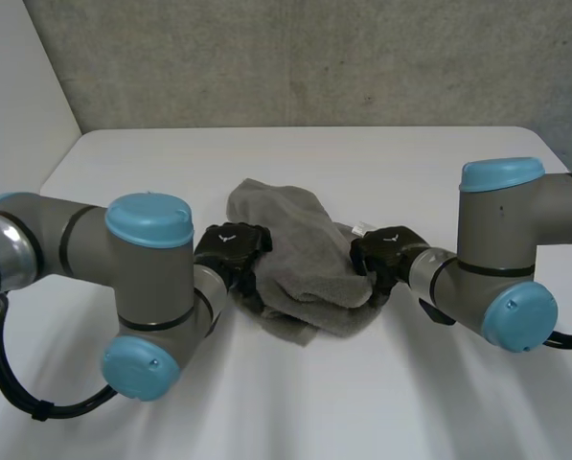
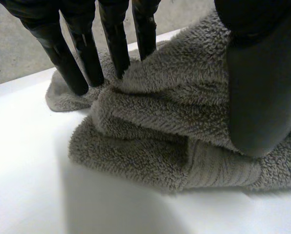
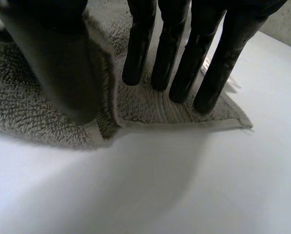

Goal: Fold the towel.

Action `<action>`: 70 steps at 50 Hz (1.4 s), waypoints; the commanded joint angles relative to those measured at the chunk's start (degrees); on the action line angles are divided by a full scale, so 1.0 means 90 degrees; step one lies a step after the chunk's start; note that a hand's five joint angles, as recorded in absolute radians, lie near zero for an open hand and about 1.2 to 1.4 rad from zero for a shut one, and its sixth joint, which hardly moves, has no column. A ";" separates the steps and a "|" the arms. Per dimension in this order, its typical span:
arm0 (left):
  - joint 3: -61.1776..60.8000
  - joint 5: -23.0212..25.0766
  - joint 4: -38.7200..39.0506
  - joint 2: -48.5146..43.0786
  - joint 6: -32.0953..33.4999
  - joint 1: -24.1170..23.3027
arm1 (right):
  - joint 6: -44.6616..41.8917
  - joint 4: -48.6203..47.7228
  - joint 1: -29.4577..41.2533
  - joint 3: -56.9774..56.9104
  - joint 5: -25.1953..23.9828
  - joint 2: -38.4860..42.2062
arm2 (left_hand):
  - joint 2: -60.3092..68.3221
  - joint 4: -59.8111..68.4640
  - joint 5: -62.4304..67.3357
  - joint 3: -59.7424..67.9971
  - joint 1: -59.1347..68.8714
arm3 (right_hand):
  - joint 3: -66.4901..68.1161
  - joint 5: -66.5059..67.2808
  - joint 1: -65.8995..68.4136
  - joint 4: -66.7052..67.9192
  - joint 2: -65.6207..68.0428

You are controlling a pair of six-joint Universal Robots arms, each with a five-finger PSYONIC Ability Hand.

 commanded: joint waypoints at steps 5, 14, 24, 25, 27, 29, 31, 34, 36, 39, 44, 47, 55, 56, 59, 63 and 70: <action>0.0036 -0.0227 -0.0017 0.0265 -0.0068 -0.0096 | 0.0600 -0.0348 -0.0112 0.0252 -0.0018 -0.0252 | 0.5047 0.5007 0.3921 0.5037 0.4914 | 0.3203 0.3300 0.3211 0.3211 0.3149; -0.0227 -0.0168 -0.0075 0.1436 -0.0019 -0.0008 | 0.0767 -0.0397 -0.0561 0.1316 -0.0535 -0.1970 | 0.5051 0.5011 0.3924 0.5041 0.4918 | 0.3203 0.3300 0.3211 0.3211 0.3149; -0.0491 0.0172 -0.0182 0.2443 0.0059 0.0236 | 0.0767 -0.0338 -0.1021 0.2361 -0.0984 -0.4030 | 0.5051 0.5011 0.3924 0.5041 0.4918 | 0.3203 0.3300 0.3211 0.3211 0.3149; -0.0472 0.0415 -0.0202 0.2502 0.0059 0.0323 | 0.0767 -0.0338 -0.1021 0.2449 -0.1053 -0.4217 | 0.5051 0.5011 0.3924 0.5041 0.4918 | 0.3203 0.3300 0.3211 0.3211 0.3149; -0.0433 0.0660 -0.0202 0.2522 0.0059 0.0421 | 0.0777 -0.0358 -0.1011 0.2489 -0.1121 -0.4325 | 0.5051 0.5011 0.3924 0.5041 0.4918 | 0.3203 0.3300 0.3211 0.3211 0.3149; -0.0375 0.0904 -0.0183 0.2523 0.0059 0.0567 | 0.0777 -0.0358 -0.0982 0.2509 -0.1161 -0.4336 | 0.5051 0.5011 0.3924 0.5041 0.4918 | 0.3203 0.3300 0.3211 0.3211 0.3149; -0.0306 0.1141 -0.0183 0.2474 0.0059 0.0744 | 0.0787 -0.0368 -0.0972 0.2509 -0.1190 -0.4356 | 0.5051 0.5011 0.3924 0.5041 0.4918 | 0.3203 0.3300 0.3211 0.3211 0.3149; -0.0032 0.1404 -0.0153 0.2083 0.0078 0.0813 | 0.0787 -0.0397 -0.0933 0.2470 -0.1142 -0.4180 | 0.5051 0.5011 0.3924 0.5041 0.4918 | 0.3203 0.3300 0.3211 0.3211 0.3149; 0.0183 0.1512 -0.0183 0.1741 0.0078 0.0813 | 0.0777 -0.0416 -0.0855 0.2401 -0.1112 -0.3955 | 0.5016 0.4976 0.3889 0.5006 0.4883 | 0.3203 0.3300 0.3211 0.3211 0.3149; 0.0700 0.1560 -0.0290 0.1028 0.0078 0.0813 | 0.0767 -0.0446 -0.0620 0.2109 -0.0985 -0.3340 | 0.4642 0.4602 0.3516 0.4632 0.4509 | 0.3203 0.3300 0.3211 0.3211 0.3149; 0.1597 0.1522 -0.0582 -0.0141 0.0399 0.0813 | 0.0699 -0.0416 -0.0376 0.1514 -0.0352 -0.2492 | 0.3357 0.3317 0.2231 0.3347 0.3224 | 0.3203 0.3300 0.3211 0.3211 0.3149; 0.1920 0.1483 -0.0612 -0.0465 0.0789 0.0822 | 0.0699 -0.0426 -0.0396 0.1299 -0.0166 -0.2179 | 0.1828 0.1789 0.0702 0.1819 0.1695 | 0.3203 0.3300 0.3211 0.3211 0.3149; 0.1892 0.0703 -0.0700 -0.0291 0.1163 0.0900 | 0.0709 -0.0475 -0.0454 0.1025 -0.0058 -0.1797 | -0.2496 -0.2536 -0.3623 -0.2506 -0.2629 | 0.3203 0.3300 0.3211 0.3211 0.3149; 0.1892 0.0701 -0.0700 -0.0290 0.1162 0.0900 | 0.0709 -0.0475 -0.0454 0.1025 -0.0058 -0.1797 | -0.2498 -0.2537 -0.3624 -0.2507 -0.2630 | 0.3203 0.3300 0.3211 0.3211 0.3149; 0.1589 0.0349 -0.0837 0.0189 0.1162 0.0900 | 0.0709 -0.0602 -0.0454 0.0995 0.0108 -0.1787 | -0.2516 -0.2556 -0.3643 -0.2526 -0.2649 | 0.3203 0.3300 0.3211 0.3211 0.3149; 0.0645 0.0223 -0.0827 0.1162 0.1143 0.0881 | 0.0689 -0.0845 -0.0454 0.0985 0.0469 -0.1768 | -0.2461 -0.2501 -0.3587 -0.2471 -0.2594 | 0.3203 0.3300 0.3211 0.3211 0.3149; -0.0726 0.0223 -0.0788 0.2132 0.1114 0.0686 | 0.0689 -0.0905 -0.0464 0.0976 0.0597 -0.1592 | -0.1825 -0.1864 -0.2951 -0.1834 -0.1958 | 0.3203 0.3300 0.3211 0.3211 0.3149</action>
